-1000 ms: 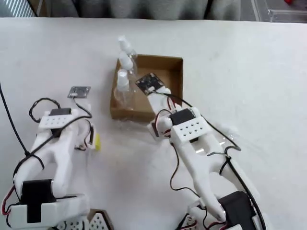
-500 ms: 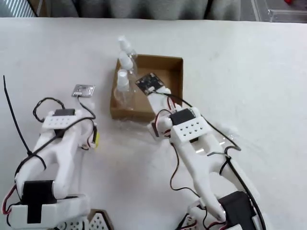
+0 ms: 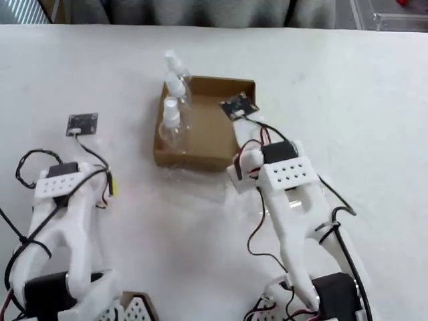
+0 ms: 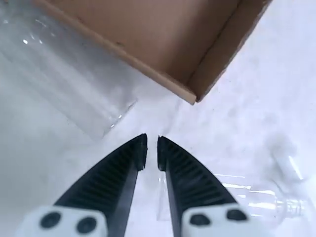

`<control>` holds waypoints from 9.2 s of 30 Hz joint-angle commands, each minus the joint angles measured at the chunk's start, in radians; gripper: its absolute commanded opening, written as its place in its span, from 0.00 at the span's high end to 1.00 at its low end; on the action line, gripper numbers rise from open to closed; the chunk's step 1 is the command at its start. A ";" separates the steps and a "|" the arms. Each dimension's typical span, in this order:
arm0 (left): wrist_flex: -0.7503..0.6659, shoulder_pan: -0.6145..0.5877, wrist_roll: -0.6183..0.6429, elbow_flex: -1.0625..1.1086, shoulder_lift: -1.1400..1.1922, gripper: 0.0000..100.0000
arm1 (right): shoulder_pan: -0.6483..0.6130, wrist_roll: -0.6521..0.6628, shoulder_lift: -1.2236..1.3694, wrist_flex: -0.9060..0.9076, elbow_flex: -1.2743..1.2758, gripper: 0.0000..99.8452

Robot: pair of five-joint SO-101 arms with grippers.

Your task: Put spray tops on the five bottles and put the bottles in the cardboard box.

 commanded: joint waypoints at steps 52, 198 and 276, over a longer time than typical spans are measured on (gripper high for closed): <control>-0.074 -0.081 0.097 -0.003 -0.048 0.98 | -0.341 0.321 0.008 0.016 0.100 0.98; -0.072 -0.081 0.097 -0.002 -0.047 0.98 | 0.035 -0.072 0.165 -0.019 -0.028 0.76; -0.072 -0.077 0.097 -0.002 -0.047 0.98 | 0.122 -0.046 -0.526 -0.455 0.183 0.98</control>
